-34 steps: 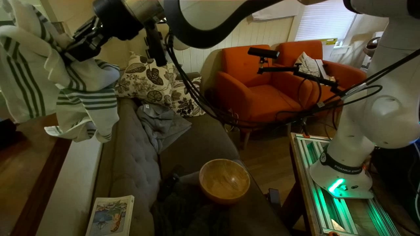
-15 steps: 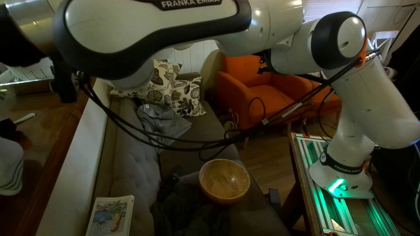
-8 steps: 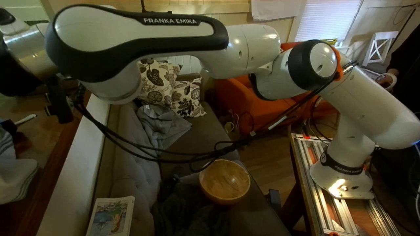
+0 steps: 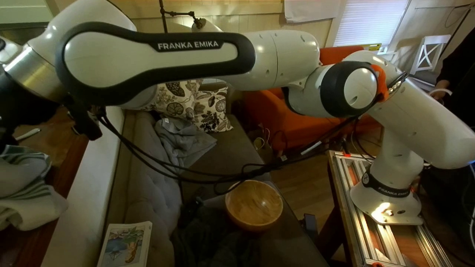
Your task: Move the green and white towel to the counter behind the sofa
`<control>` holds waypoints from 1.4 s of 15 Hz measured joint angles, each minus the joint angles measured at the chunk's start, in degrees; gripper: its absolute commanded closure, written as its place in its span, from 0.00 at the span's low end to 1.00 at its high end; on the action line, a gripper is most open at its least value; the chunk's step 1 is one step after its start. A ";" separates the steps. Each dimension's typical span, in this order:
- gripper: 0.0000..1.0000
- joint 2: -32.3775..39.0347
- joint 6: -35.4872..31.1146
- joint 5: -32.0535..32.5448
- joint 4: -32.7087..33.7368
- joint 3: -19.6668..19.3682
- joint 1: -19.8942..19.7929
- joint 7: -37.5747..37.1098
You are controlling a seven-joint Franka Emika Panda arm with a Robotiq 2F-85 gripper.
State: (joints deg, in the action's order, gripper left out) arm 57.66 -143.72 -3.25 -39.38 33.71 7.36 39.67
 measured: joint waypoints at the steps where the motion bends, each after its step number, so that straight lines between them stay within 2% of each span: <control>1: 0.45 0.01 2.01 0.35 0.59 -1.24 0.47 -0.44; 4: 0.23 0.04 6.32 0.64 1.88 -3.78 1.42 -0.95; 7: 0.02 0.01 7.51 0.97 3.81 -5.16 2.20 -0.83; 10: 0.00 -1.57 8.06 2.75 7.83 -5.77 3.29 0.60; 12: 0.00 -4.97 12.67 4.64 9.17 -6.64 3.85 1.13; 14: 0.00 -9.26 20.37 5.91 10.44 -9.23 4.90 1.12; 18: 0.00 -16.09 39.43 5.90 13.96 -18.13 9.01 -1.00; 21: 0.00 -19.63 50.35 5.90 13.86 -21.27 10.83 -4.53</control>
State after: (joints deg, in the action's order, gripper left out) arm 38.03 -93.37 2.65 -25.52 12.44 18.19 35.14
